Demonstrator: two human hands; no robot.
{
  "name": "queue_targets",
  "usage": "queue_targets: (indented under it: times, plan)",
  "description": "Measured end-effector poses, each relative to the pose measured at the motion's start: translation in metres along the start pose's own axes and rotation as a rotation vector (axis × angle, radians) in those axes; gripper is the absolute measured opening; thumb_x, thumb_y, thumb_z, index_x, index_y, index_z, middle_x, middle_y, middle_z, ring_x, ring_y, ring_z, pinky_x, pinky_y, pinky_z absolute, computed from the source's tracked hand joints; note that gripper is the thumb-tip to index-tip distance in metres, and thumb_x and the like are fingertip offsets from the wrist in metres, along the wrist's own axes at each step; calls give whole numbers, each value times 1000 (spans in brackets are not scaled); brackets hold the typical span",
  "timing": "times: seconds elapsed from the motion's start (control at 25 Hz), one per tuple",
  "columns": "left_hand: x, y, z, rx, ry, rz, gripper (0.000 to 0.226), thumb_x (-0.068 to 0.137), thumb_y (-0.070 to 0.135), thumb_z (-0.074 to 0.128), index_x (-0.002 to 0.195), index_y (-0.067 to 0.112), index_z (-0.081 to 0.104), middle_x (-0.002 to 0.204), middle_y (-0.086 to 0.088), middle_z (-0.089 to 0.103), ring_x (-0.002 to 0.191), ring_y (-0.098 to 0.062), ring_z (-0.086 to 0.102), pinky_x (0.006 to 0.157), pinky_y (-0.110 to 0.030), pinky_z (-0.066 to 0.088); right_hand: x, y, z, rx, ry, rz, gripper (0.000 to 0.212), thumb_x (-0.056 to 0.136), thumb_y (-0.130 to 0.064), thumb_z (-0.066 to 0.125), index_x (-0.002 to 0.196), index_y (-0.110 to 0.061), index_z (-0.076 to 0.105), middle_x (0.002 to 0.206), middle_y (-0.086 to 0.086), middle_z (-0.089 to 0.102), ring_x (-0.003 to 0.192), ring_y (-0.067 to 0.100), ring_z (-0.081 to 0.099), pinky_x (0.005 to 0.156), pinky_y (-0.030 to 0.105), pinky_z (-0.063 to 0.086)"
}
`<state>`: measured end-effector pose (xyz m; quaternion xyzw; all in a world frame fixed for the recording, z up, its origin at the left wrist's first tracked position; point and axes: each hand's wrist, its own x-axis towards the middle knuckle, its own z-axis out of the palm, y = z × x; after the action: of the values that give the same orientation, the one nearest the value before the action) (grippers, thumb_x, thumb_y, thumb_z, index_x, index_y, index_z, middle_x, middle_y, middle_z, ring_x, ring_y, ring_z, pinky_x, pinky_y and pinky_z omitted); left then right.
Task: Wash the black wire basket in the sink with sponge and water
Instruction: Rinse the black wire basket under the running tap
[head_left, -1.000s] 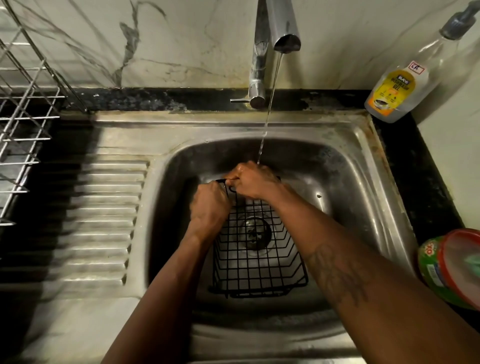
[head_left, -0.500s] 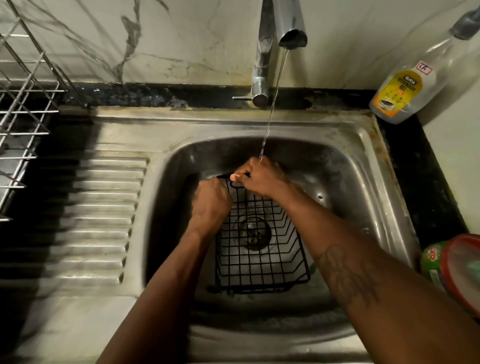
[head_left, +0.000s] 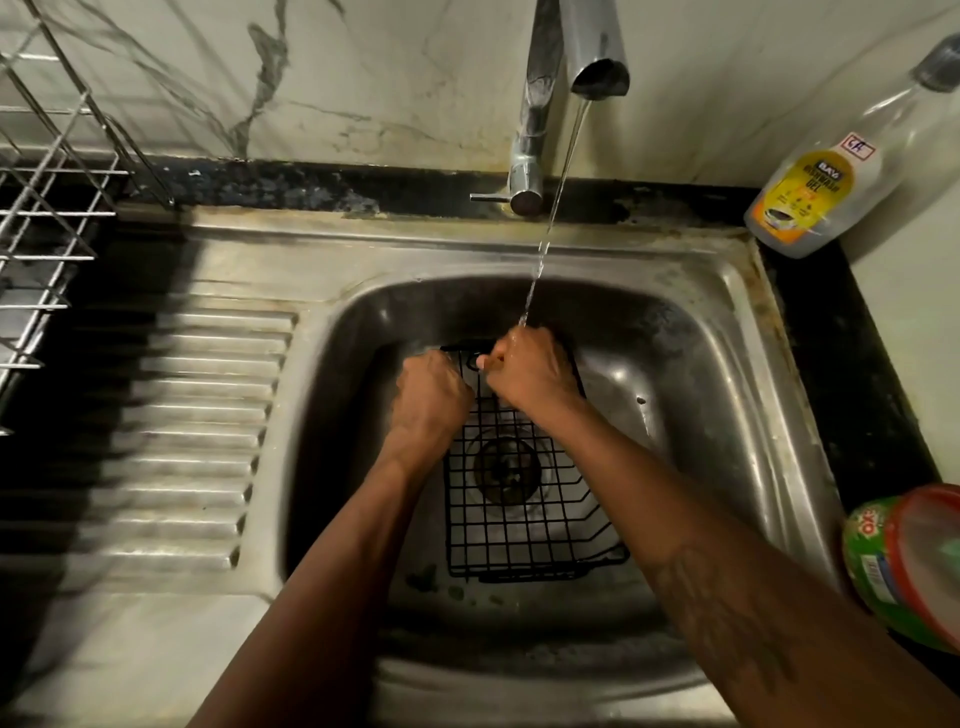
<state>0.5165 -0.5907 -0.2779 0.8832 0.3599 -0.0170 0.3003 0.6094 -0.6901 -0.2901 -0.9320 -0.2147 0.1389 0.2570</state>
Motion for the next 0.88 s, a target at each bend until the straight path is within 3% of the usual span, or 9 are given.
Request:
queue_targets:
  times: [0.08,0.24,0.4,0.44,0.52,0.6,0.72,0.8,0.88]
  plan:
    - [4,-4,3,-33,0,42,26,93,10,52,71,1,61,63,-5,60,52,-20,60,49,-32,55,-4,-3,11,132,-92,149,13,92,-26,70,86,-15,71,79,2,70,72,18,70,71,38,62]
    - [9,-10,6,-63,-27,74,24,94,12,52,74,4,62,68,-6,63,57,-23,64,49,-33,54,-27,8,18,-321,31,-207,13,92,-15,61,88,-19,72,80,3,68,73,22,68,70,35,57]
    - [3,-6,9,-107,-14,94,29,95,14,51,69,4,61,65,-6,62,55,-24,61,52,-36,56,-20,16,20,-404,61,-228,8,85,-14,65,90,-19,70,90,3,68,81,25,69,70,33,53]
    - [4,-5,9,-132,-22,102,33,94,13,51,63,9,59,62,-7,63,52,-26,64,50,-39,58,-20,16,23,-395,8,-228,18,84,-18,69,102,-20,69,101,2,69,88,26,69,73,33,53]
    - [3,-3,5,-109,-24,117,36,92,12,52,56,14,51,60,-9,63,54,-28,66,51,-40,60,-23,20,24,-356,-192,-271,60,82,-18,74,139,-21,53,133,5,62,103,28,68,82,37,56]
    - [3,-3,3,-76,-23,105,34,89,9,53,55,14,50,58,-7,59,53,-26,63,50,-34,57,-19,20,8,-501,-300,-345,66,89,-14,64,150,-24,40,130,6,62,97,27,68,75,37,55]
    - [6,-4,5,-50,-38,77,28,85,5,55,57,8,56,56,-9,59,47,-23,59,42,-31,51,-7,10,-19,-1000,-280,-400,23,102,-16,46,113,-23,65,91,-1,63,84,21,65,66,32,50]
    - [5,-4,7,-17,-63,89,27,80,1,56,55,8,56,54,-9,59,45,-21,58,41,-30,48,-15,3,-18,-1230,-296,-335,26,104,-18,44,91,-24,66,83,-5,57,77,19,60,59,31,43]
    - [4,-1,9,-29,-62,100,26,78,1,57,54,8,56,54,-9,59,45,-22,59,39,-32,49,-24,7,-9,-1280,-302,-296,23,102,-19,47,97,-21,69,87,-2,58,76,18,56,54,31,36]
